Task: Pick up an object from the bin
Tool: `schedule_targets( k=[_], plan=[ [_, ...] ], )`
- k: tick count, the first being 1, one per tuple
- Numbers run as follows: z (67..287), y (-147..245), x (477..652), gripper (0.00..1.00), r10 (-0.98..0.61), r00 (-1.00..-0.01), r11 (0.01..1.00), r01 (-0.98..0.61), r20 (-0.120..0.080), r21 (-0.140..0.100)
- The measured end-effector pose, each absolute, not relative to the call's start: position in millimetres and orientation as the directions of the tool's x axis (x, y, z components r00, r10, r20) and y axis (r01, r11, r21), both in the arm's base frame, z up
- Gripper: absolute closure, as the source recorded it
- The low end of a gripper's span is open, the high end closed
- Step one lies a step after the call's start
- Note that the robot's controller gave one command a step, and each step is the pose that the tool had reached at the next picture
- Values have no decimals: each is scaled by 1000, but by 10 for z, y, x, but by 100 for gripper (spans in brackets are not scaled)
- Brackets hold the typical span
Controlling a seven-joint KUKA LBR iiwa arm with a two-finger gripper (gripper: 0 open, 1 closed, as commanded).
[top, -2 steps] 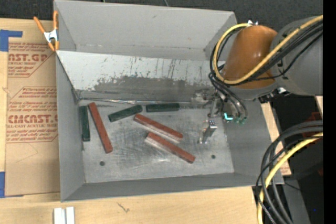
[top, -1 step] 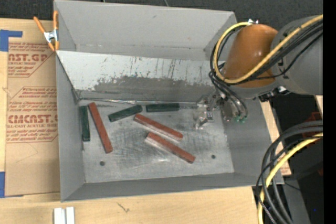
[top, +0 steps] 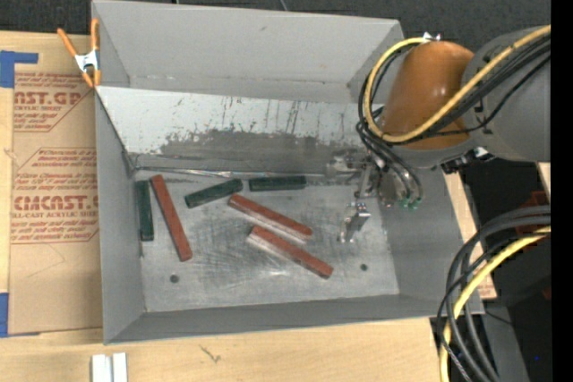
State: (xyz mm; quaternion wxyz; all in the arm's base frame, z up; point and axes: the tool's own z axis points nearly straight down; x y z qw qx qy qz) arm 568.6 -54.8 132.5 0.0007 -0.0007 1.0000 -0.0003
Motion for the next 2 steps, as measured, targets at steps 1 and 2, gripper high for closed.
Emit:
schedule_targets(
  k=[1,2],
  plan=[
    [1325,-548,5686,0,-2,-1000,1000,-1,-1,-1],
    [791,0,5828,100,-50,-998,999,-50,-29,-1]
  ],
)
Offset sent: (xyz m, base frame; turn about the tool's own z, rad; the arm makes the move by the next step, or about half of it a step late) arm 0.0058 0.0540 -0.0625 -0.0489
